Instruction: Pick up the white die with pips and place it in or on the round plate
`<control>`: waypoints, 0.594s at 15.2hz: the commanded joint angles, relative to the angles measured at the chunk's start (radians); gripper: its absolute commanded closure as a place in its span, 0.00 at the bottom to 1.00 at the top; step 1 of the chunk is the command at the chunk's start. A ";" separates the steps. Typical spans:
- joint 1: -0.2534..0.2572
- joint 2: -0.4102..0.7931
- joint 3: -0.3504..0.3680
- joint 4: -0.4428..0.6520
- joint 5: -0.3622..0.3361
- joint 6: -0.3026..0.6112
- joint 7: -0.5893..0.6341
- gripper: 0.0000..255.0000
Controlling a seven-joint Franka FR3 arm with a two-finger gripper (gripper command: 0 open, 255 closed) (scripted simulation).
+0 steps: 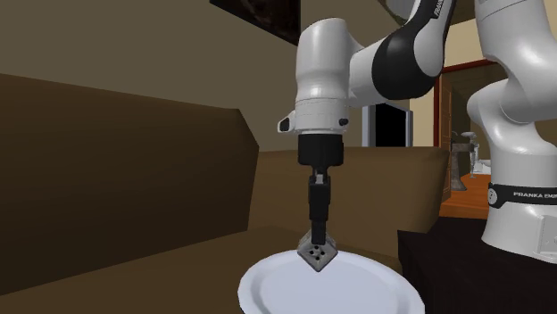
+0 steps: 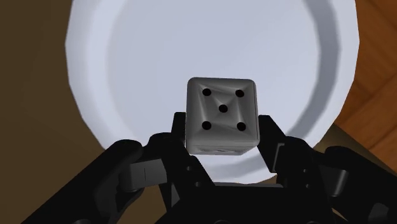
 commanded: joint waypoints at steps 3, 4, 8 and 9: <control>0.009 0.053 -0.015 0.003 -0.034 0.048 0.024 1.00; 0.012 0.066 -0.019 0.004 -0.042 0.060 0.031 1.00; 0.025 0.117 -0.039 0.009 -0.074 0.104 0.054 1.00; 0.026 0.117 -0.039 0.009 -0.074 0.104 0.054 1.00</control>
